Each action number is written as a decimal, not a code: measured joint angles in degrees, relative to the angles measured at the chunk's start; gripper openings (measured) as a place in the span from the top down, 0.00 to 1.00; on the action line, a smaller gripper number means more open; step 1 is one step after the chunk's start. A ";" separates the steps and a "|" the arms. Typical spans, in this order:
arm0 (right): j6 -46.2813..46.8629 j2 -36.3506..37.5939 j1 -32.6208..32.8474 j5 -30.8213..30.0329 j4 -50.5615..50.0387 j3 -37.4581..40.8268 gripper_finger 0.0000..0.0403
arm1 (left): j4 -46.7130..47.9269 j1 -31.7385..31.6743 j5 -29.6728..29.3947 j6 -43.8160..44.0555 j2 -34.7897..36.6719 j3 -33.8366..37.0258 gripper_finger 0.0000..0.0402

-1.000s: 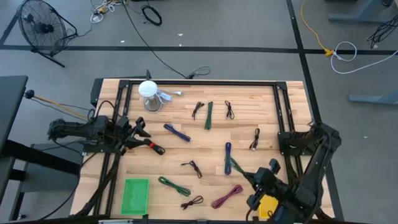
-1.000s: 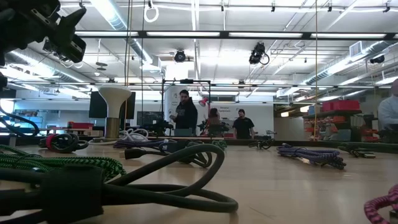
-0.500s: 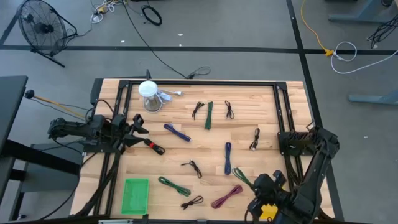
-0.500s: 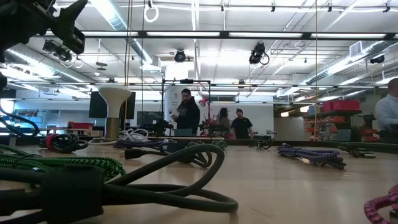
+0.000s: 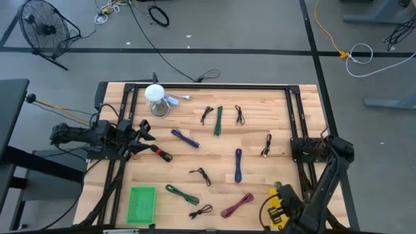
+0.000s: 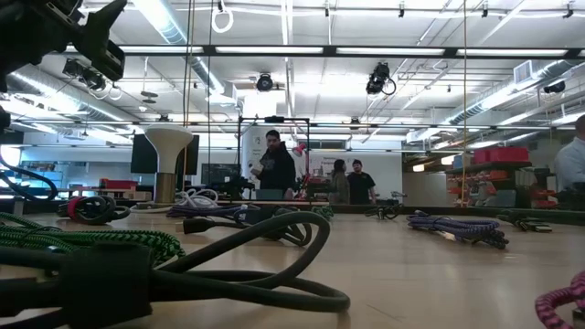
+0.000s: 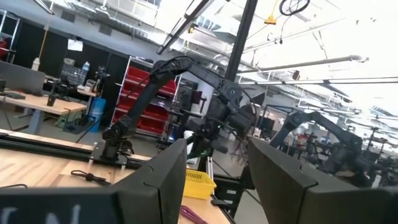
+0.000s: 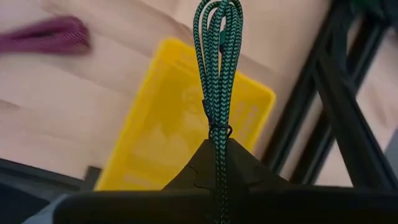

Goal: Pick & Place USB Port
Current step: Put the black green charger cable into the yellow bin, then put the black charger cable into the green bin

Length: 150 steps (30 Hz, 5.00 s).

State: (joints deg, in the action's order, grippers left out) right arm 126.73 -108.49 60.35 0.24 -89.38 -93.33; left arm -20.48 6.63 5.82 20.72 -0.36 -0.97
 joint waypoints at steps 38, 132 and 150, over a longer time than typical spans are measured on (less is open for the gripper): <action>1.78 0.11 2.94 -4.03 11.54 6.62 0.81 | 1.53 -0.02 -0.20 -0.39 0.00 0.00 0.56; -44.71 6.67 -45.70 -17.77 1.87 31.62 0.52 | 5.52 0.00 -1.09 1.28 -0.02 -0.04 0.56; -38.90 15.41 -47.57 -20.09 26.34 45.13 0.52 | 6.28 -0.02 -1.09 2.31 -0.02 -0.04 0.56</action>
State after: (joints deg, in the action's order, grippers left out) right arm 87.83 -93.08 12.78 -19.85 -63.04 -48.20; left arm -14.20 6.61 4.73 23.03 -0.38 -1.02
